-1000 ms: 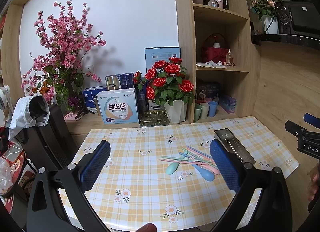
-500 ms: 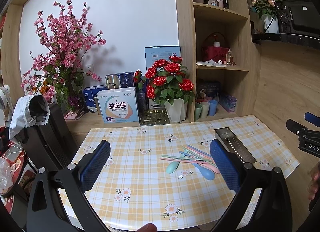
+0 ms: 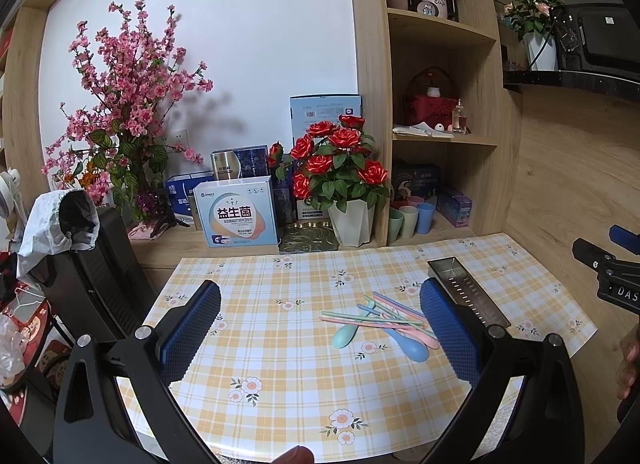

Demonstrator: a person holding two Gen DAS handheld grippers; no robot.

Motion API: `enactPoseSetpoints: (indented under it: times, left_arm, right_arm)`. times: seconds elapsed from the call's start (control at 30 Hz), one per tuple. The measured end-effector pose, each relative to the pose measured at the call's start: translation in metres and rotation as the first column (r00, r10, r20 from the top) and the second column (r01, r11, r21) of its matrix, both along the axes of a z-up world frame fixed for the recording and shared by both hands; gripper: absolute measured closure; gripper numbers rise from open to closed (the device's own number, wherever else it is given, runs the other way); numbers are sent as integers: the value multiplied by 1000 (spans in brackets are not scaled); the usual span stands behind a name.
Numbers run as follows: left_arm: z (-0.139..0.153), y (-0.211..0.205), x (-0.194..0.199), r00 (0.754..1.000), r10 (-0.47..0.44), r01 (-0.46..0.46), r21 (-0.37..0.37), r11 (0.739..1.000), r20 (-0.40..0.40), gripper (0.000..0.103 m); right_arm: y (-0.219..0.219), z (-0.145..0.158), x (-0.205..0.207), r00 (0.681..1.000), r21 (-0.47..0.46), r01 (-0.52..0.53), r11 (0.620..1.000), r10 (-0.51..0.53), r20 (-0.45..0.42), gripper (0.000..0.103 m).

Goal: Organize utensils

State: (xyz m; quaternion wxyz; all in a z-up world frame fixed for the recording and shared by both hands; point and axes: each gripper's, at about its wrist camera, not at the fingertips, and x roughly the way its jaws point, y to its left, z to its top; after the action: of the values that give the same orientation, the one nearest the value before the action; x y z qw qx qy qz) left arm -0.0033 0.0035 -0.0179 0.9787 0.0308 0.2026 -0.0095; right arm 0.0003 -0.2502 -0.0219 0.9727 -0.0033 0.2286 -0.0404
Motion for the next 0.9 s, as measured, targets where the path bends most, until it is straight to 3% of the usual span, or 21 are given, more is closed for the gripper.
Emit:
enactPoseSetpoints:
  times: [0.57, 0.7, 0.9]
  left_arm:
    - [8, 4, 2, 1000, 2, -2, -20, 1000, -9, 5]
    - [-1, 7, 12, 999, -1, -1, -42, 999, -33, 5]
    - [-37, 7, 46, 993, 21, -21, -1, 1000, -119, 5]
  right_arm:
    - [-4, 1, 3, 1000, 3, -6, 1000, 7, -9, 11]
    - [-5, -6, 11, 1000, -10, -10, 1000, 10, -13, 11]
    - [-15, -29, 43, 997, 17, -37, 999, 38, -74, 11]
